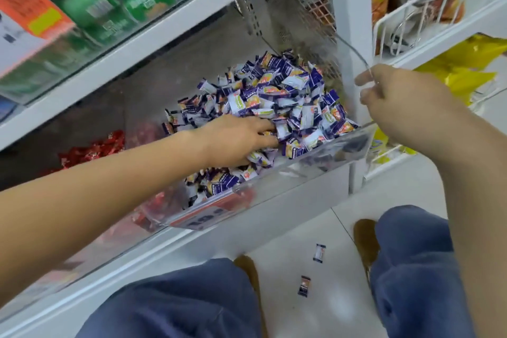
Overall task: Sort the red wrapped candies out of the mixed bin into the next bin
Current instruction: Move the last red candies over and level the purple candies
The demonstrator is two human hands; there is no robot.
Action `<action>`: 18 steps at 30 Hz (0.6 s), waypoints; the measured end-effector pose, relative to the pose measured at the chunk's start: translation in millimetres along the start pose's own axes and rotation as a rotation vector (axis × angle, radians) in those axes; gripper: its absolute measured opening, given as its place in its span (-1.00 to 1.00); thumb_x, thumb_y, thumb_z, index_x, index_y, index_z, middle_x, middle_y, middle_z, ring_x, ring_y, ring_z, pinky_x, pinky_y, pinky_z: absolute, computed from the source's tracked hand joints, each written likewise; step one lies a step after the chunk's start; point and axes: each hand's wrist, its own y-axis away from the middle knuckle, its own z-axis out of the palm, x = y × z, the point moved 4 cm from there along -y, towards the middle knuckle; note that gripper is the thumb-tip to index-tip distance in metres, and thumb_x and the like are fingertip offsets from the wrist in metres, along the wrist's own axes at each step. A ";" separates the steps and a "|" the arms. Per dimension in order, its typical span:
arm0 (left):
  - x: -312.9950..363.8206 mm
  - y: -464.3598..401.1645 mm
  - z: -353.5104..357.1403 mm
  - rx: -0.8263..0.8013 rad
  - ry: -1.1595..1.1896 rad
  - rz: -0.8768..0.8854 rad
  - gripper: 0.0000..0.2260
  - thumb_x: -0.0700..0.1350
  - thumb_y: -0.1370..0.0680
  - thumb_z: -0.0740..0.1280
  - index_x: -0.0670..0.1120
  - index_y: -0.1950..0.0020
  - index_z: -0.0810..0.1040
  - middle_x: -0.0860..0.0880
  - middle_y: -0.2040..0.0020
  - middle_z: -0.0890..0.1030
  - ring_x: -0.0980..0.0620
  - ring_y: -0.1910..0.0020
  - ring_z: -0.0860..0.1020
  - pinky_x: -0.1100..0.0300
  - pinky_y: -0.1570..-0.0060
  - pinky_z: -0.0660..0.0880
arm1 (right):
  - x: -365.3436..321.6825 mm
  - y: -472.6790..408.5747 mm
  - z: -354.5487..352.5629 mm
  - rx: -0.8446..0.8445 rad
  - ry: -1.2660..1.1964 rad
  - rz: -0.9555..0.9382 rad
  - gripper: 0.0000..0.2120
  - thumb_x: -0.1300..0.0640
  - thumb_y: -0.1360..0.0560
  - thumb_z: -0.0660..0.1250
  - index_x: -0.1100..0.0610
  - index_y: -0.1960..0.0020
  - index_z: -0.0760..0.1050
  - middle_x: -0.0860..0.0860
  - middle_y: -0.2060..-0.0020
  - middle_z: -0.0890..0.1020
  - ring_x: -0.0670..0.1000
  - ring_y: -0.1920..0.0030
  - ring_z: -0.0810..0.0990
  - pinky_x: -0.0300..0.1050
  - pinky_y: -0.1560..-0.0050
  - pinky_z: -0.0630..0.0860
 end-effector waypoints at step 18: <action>9.0 53.5 22.6 0.060 -0.269 0.532 -0.59 -0.01 -0.41 0.27 -0.05 -0.25 0.47 -0.17 -0.41 0.39 -0.24 -0.39 0.34 -0.15 -0.37 0.27 | -0.8 0.1 1.5 -0.030 0.023 0.073 -0.73 0.16 -0.57 0.13 0.06 -0.25 0.41 0.19 -0.01 0.61 0.23 0.11 0.55 0.00 0.14 0.44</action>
